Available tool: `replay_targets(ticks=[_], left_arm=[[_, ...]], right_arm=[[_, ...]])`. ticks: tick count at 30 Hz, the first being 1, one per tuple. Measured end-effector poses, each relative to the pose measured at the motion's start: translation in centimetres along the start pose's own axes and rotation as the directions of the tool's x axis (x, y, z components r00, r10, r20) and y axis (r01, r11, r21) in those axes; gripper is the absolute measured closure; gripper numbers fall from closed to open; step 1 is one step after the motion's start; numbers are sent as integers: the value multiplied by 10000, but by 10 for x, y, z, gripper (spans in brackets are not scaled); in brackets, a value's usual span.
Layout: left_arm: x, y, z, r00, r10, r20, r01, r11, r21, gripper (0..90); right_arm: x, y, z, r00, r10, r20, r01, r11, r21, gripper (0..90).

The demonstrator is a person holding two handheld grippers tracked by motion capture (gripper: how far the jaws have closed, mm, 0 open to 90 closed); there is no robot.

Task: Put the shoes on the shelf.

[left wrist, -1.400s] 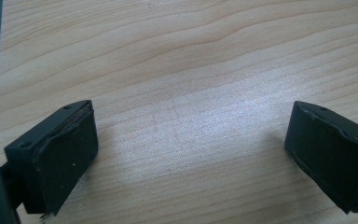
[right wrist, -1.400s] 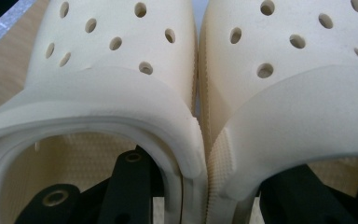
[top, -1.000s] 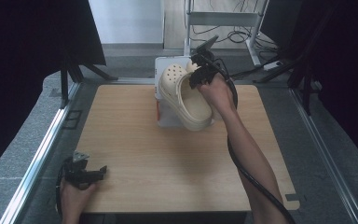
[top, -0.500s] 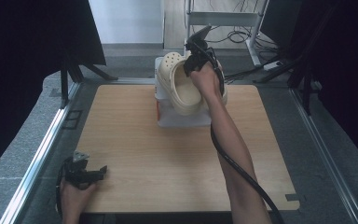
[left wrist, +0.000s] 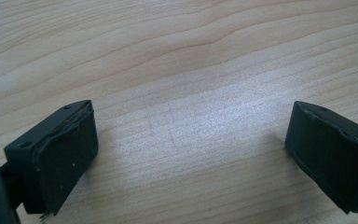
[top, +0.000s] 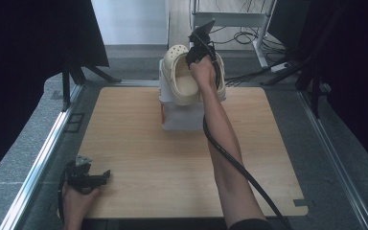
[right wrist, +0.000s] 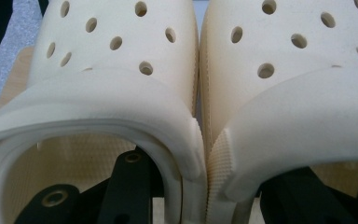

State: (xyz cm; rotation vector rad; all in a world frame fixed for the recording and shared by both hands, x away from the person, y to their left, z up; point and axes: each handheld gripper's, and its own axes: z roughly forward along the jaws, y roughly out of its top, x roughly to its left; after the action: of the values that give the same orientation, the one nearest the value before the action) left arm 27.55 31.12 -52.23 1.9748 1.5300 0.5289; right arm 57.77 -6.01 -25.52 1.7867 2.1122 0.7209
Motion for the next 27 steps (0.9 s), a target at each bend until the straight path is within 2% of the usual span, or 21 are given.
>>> replay_targets(ticks=[6, 11, 15, 19, 22, 23, 26, 27], left_arm=[[0, 0, 0, 10000, 2, 2, -2, 10000, 5, 24], [0, 0, 0, 10000, 32, -7, -32, 10000, -14, 24], [0, 0, 0, 10000, 36, -11, -36, 10000, -21, 24], [0, 0, 0, 10000, 33, -4, -33, 10000, -14, 24], [0, 0, 0, 10000, 42, -14, -42, 10000, -29, 24], [0, 0, 0, 10000, 30, -7, -30, 10000, -56, 24], [0, 0, 0, 10000, 37, -2, -37, 10000, -34, 24], [0, 0, 0, 10000, 40, -2, -40, 10000, -39, 25]], right_arm=[[6, 8, 18, 9995, 298, -46, -298, 9995, -58, 647], [8, 11, 29, 9995, 314, -52, -314, 9995, 26, 644], [5, 9, 44, 9994, 345, 43, -345, 9993, 126, 635], [4, 7, 48, 9997, 242, -29, -242, 9997, 76, 607], [3, 5, 48, 9999, -115, -94, 115, 9999, -15, 564], [3, 4, 47, 9996, -256, -133, 254, 9996, -105, 517], [2, 1, 45, 9932, -1160, -120, 1158, 9931, -174, 395], [0, 0, 43, 9896, -1416, -233, 1407, 9894, -359, 352]])
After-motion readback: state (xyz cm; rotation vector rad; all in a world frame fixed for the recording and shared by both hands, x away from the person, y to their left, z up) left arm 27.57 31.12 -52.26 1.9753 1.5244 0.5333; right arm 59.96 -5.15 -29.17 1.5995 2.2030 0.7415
